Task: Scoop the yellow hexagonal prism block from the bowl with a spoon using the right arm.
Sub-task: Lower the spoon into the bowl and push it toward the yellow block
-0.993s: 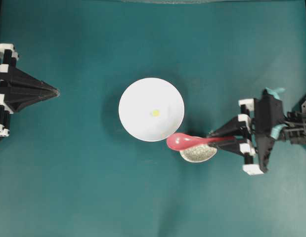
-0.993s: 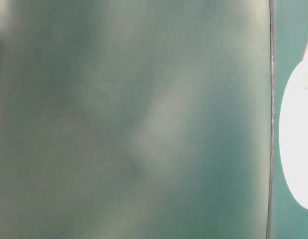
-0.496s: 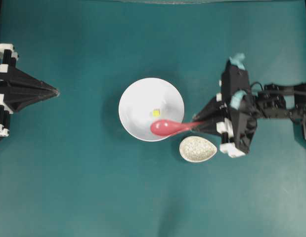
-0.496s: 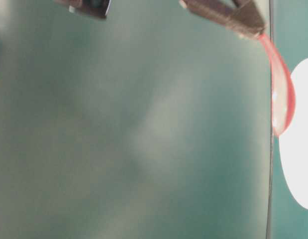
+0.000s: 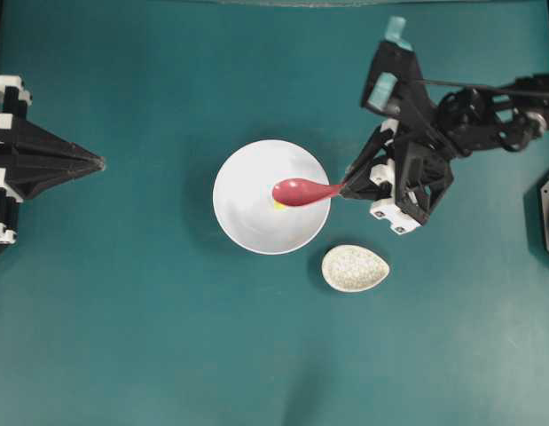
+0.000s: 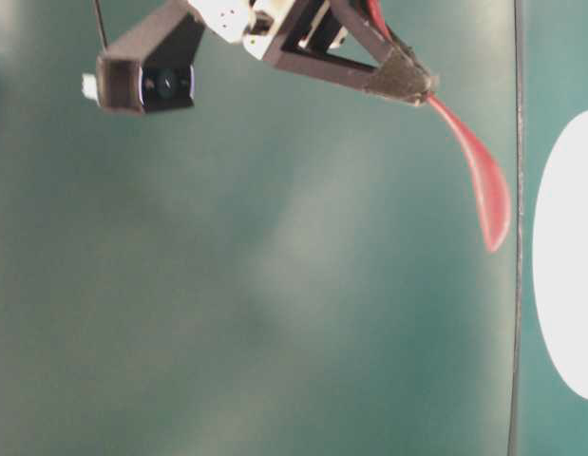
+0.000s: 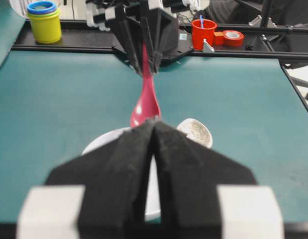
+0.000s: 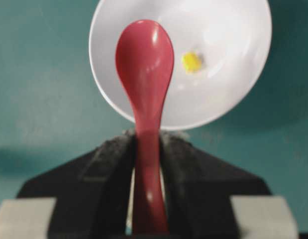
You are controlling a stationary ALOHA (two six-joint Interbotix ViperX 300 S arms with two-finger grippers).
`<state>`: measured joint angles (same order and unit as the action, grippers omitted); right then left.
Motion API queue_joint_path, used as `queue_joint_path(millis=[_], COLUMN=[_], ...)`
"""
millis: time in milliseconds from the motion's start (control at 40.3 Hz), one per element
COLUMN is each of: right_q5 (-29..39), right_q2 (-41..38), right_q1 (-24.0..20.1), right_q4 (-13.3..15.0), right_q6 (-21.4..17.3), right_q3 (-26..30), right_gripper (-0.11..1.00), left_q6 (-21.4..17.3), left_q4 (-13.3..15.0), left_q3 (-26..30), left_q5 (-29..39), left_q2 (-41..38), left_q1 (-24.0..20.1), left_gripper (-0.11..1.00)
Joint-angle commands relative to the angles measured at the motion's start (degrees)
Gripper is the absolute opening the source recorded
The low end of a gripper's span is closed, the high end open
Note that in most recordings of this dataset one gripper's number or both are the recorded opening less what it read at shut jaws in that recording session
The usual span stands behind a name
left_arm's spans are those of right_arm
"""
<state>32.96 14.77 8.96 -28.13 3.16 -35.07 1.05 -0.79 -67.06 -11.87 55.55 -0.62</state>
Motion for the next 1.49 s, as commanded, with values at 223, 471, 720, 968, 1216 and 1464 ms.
queue_joint_path(millis=[223,471,720,968,1216,1464], right_q5=[13.5,23.6,27.0,27.7,27.7,29.5], right_q2=[-6.1,-11.6,-14.8,-16.3,-18.0,-18.7], right_q1=[0.4,0.4,0.4,0.4,0.4,0.4], right_q4=[4.5,11.1,12.5,12.6,12.8,13.0], right_q6=[-5.4,-11.1,-11.3,-11.3,-11.3,-11.3], right_q3=[10.5,17.7,22.2,22.9,22.9,22.9], right_gripper=[0.24,0.24,0.24,0.24,0.24,0.24], left_q6=[-0.1,-0.1,-0.1,-0.2,-0.2,-0.1], left_q4=[-0.3,-0.2,-0.2,-0.3,-0.3,-0.2], left_q3=[1.4,1.4,1.4,1.4,1.4,1.4], left_q5=[0.0,1.1,1.1,1.2,1.5,1.8], left_q2=[-0.5,-0.5,-0.4,-0.4,-0.4,-0.3], left_q1=[-0.7,-0.7,-0.7,-0.7,-0.7,-0.7], left_gripper=[0.01,0.01,0.01,0.01,0.01,0.01])
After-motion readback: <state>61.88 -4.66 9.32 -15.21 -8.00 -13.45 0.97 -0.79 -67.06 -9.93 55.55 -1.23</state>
